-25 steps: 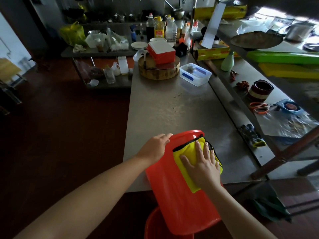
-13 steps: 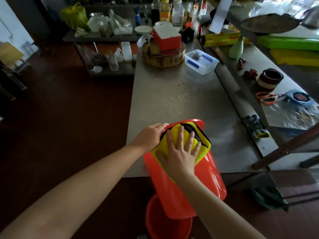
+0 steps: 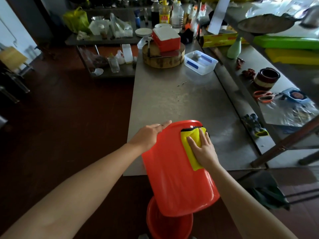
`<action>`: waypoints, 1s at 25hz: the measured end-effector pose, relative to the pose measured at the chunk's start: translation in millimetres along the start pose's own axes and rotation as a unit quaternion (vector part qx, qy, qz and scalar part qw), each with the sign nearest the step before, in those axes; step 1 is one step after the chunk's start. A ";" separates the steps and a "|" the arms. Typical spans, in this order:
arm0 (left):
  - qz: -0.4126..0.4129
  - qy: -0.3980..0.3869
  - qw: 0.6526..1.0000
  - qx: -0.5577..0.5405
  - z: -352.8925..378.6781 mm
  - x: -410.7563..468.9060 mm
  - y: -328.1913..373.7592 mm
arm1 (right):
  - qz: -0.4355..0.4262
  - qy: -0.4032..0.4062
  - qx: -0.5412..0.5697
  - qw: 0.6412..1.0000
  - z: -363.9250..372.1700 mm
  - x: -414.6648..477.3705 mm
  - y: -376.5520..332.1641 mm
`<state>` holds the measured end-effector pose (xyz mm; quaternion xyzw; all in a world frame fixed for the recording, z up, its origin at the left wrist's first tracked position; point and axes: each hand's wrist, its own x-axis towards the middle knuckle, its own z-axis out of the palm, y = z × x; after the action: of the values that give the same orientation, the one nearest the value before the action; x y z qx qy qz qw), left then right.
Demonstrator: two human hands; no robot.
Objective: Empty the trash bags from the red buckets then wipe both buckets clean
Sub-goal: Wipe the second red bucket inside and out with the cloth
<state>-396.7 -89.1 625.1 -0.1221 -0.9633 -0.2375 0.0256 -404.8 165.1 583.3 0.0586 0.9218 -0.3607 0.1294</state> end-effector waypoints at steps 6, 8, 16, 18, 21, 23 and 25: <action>-0.004 -0.021 0.999 0.032 -1.2 -1.2 7.3 | -0.181 0.115 -0.217 0.952 62.0 -77.6 -18.2; -0.011 -0.043 0.998 0.046 -3.5 -1.4 3.6 | -0.244 0.135 -0.269 0.922 81.4 -92.5 -21.5; -0.047 -0.055 0.997 0.043 -7.3 -18.0 1.2 | -0.122 0.094 -0.168 0.974 42.1 -83.7 39.1; -0.044 -0.055 0.997 0.043 -6.7 -20.9 2.5 | -0.034 0.059 -0.086 0.994 25.4 -81.1 54.9; -0.052 -0.066 0.995 0.054 -7.5 -22.9 2.7 | 0.005 0.039 -0.063 0.997 20.2 -85.1 53.4; -0.054 -0.075 0.994 0.060 -9.1 -21.3 2.5 | -0.028 0.058 -0.114 0.991 35.9 -96.6 37.7; -0.054 -0.082 0.993 0.057 -9.5 -20.1 4.2 | -0.130 0.093 -0.201 0.967 63.0 -116.1 20.3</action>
<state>-376.3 -94.3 633.2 -0.0873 -0.9794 -0.1720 -0.0595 -276.9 135.4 558.2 -0.0554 0.9830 -0.1747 0.0044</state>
